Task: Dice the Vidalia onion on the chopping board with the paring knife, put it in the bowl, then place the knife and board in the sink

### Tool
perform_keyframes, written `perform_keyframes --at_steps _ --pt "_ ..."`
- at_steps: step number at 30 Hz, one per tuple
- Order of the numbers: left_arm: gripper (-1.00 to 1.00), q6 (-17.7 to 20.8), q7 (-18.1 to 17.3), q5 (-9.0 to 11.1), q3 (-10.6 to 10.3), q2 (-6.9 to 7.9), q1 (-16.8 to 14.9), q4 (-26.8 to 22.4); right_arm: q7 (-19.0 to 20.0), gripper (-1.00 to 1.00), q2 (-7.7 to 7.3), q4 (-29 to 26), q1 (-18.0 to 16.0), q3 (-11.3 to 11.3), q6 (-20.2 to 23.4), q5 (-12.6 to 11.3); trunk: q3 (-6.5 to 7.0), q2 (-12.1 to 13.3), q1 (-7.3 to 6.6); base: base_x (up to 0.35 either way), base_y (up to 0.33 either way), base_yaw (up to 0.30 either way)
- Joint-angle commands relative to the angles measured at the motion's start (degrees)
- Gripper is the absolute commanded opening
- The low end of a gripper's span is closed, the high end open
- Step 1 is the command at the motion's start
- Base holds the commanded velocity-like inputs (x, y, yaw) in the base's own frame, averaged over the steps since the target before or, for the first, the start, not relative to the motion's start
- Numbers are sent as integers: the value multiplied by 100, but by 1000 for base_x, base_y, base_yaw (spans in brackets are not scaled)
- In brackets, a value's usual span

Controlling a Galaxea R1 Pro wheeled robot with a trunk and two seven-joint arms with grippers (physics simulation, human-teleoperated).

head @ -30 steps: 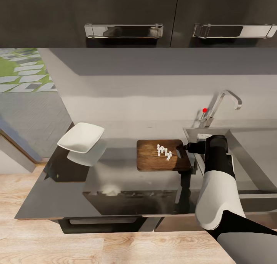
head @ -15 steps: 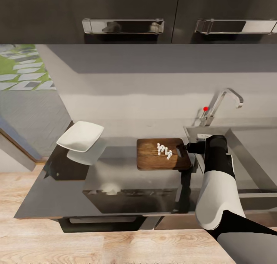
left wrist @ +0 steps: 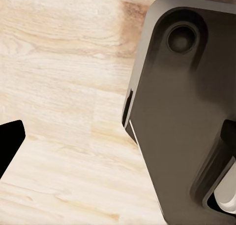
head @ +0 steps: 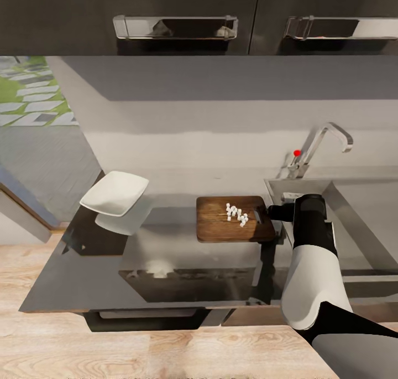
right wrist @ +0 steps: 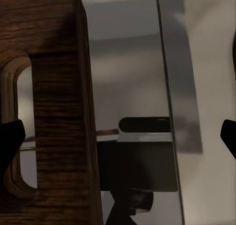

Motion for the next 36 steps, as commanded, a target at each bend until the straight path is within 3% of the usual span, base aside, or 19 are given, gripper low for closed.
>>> perform_keyframes --at_steps 1,26,36 --pt "100 -30 0 35 -48 -3 -8 19 57 100 6 -6 -8 -19 0 60 -17 -11 3 0 0 0" --pt "100 -25 0 35 -48 -3 -8 19 75 100 6 -2 -1 -38 -204 55 -89 -11 3 0 0 0" --pt "100 -28 0 35 -48 -3 -8 19 69 100 6 266 1 -19 -202 61 -89 -11 3 0 0 0"
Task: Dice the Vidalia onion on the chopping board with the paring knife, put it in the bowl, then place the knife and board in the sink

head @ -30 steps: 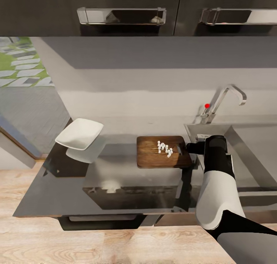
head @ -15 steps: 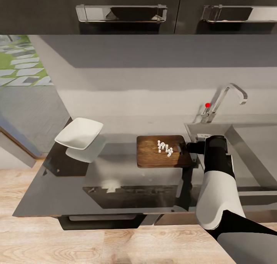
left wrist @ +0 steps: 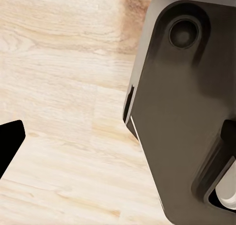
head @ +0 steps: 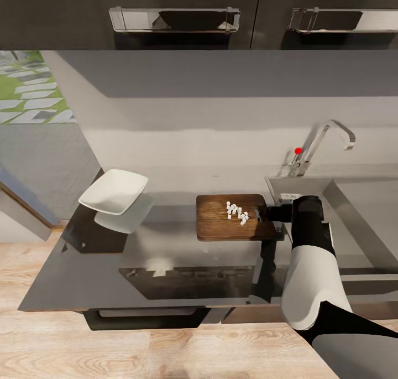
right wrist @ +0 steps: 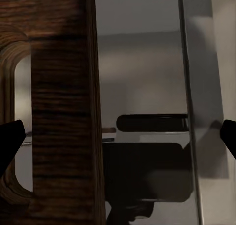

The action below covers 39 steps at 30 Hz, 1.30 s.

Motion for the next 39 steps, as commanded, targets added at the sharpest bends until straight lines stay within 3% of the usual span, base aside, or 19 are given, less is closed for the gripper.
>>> perform_keyframes --at_steps 1,26,27,39 --pt "100 -31 0 35 -48 -3 -8 19 55 100 6 91 -6 -23 31 14 -10 -7 5 0 0 0" --pt "100 -32 0 35 -48 -3 -8 19 52 100 6 108 -6 -21 31 14 -23 -7 5 0 0 0" --pt "100 -32 0 35 -48 -3 -8 19 52 -100 6 108 -6 -21 31 14 -23 -7 5 0 0 0" --pt "100 -32 0 35 -48 -3 -8 19 52 -100 6 114 -6 -21 31 14 -23 -7 5 0 0 0"
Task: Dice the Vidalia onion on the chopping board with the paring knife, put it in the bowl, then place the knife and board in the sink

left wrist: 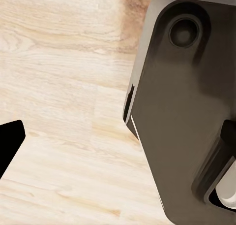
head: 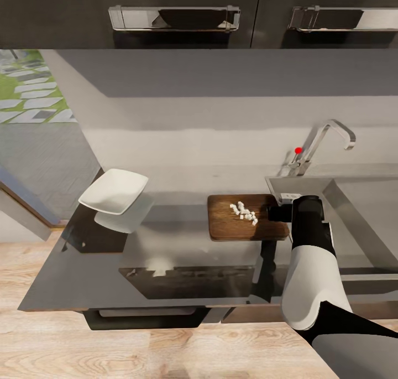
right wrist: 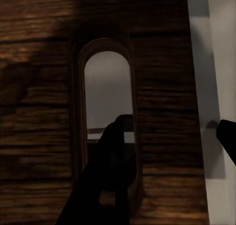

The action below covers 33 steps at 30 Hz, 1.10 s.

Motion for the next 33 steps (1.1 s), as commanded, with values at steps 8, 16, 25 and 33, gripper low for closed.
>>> perform_keyframes --at_steps 8,16,25,33 --pt "100 -30 0 35 -48 -3 -8 19 58 -100 6 144 -6 -23 29 -1 -10 -7 5 0 0 0" --pt "100 -28 0 35 -48 -3 -8 19 58 -100 6 144 -6 -23 30 -1 -10 -7 5 0 0 0" --pt "100 -28 0 35 -48 -3 -8 19 58 -100 6 144 -6 -23 35 -1 45 -7 5 0 0 0" --pt "100 -25 0 35 -48 -3 -8 19 58 -100 6 144 -6 -23 36 -1 113 -7 5 0 0 0"
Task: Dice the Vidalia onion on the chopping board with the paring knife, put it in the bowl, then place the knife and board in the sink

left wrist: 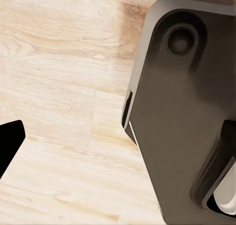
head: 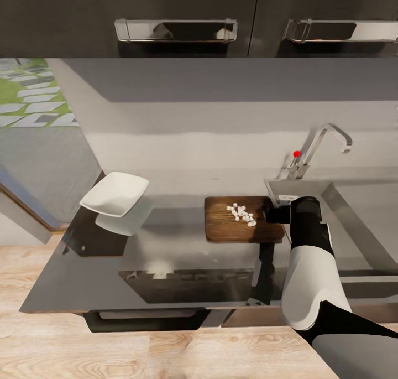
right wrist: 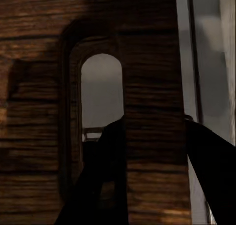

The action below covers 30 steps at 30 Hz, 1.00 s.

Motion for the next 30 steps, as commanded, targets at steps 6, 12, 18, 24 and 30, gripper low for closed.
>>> perform_keyframes --at_steps 6,12,18,24,30 --pt "100 -29 0 35 -48 -3 -8 19 54 -100 6 -7 -8 -21 8 37 43 -10 3 0 0 0" --pt "100 -28 0 35 -48 -3 -8 19 54 -100 6 -7 -8 -21 9 37 96 -10 3 0 0 0" --pt "100 -28 0 35 -48 -3 -8 19 54 -100 6 -7 -8 -21 10 37 149 -10 3 0 0 0" --pt "100 -29 0 35 -48 -3 -8 19 54 -100 6 -7 -8 -21 9 37 202 -10 3 0 0 0" --pt "100 -28 0 35 -48 -3 -8 19 54 -100 6 -7 -8 -21 11 37 255 -10 3 0 0 0"
